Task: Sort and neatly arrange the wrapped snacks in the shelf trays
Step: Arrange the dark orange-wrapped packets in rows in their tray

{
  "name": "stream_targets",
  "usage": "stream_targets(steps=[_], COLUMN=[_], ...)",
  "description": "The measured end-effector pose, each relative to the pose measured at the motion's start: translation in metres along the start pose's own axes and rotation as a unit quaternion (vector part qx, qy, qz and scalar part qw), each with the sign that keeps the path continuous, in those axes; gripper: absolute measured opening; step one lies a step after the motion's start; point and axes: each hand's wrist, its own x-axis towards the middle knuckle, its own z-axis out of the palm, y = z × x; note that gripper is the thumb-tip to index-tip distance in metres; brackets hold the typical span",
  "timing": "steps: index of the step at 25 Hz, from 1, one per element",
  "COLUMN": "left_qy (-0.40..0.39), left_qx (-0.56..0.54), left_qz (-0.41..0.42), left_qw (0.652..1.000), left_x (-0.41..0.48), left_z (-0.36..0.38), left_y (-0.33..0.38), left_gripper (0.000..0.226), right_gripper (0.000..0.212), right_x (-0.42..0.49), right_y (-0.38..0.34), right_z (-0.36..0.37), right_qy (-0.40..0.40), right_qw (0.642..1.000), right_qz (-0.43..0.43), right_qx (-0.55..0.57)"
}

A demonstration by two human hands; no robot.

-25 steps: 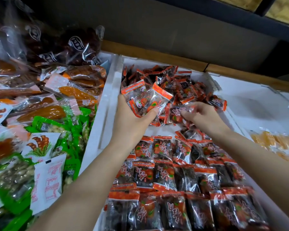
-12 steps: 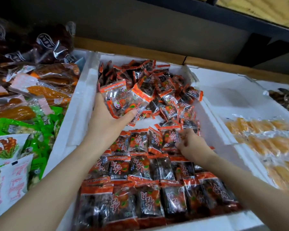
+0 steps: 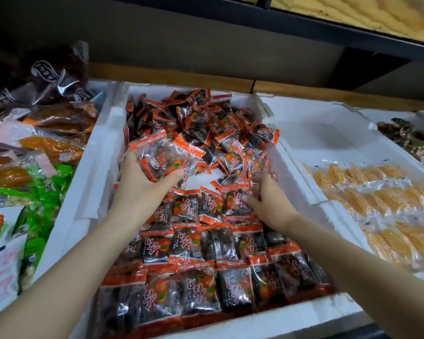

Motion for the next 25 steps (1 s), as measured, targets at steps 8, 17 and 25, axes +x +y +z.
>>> stream_targets(steps=[8,17,25], left_qy=[-0.172,-0.196,-0.102], left_qx=[-0.091,-0.244,-0.221], left_qz=[-0.100,-0.171,-0.180], left_qw=[0.976,0.934,0.953], left_x=[-0.037,-0.043,-0.040], left_z=[0.057,0.063,0.056], left_y=[0.003,0.003,0.002], left_gripper=[0.087,0.035,0.005], right_gripper=[0.020,0.006,0.016], right_x=[-0.041,-0.036,0.031], right_y=[-0.029,-0.012,0.026], right_z=[-0.036,-0.048,-0.072], right_qy=[-0.029,-0.018,0.126], right_qw=[0.977,0.970,0.972], right_qz=[-0.086,-0.015,-0.079], right_qx=[0.194,0.242,-0.181])
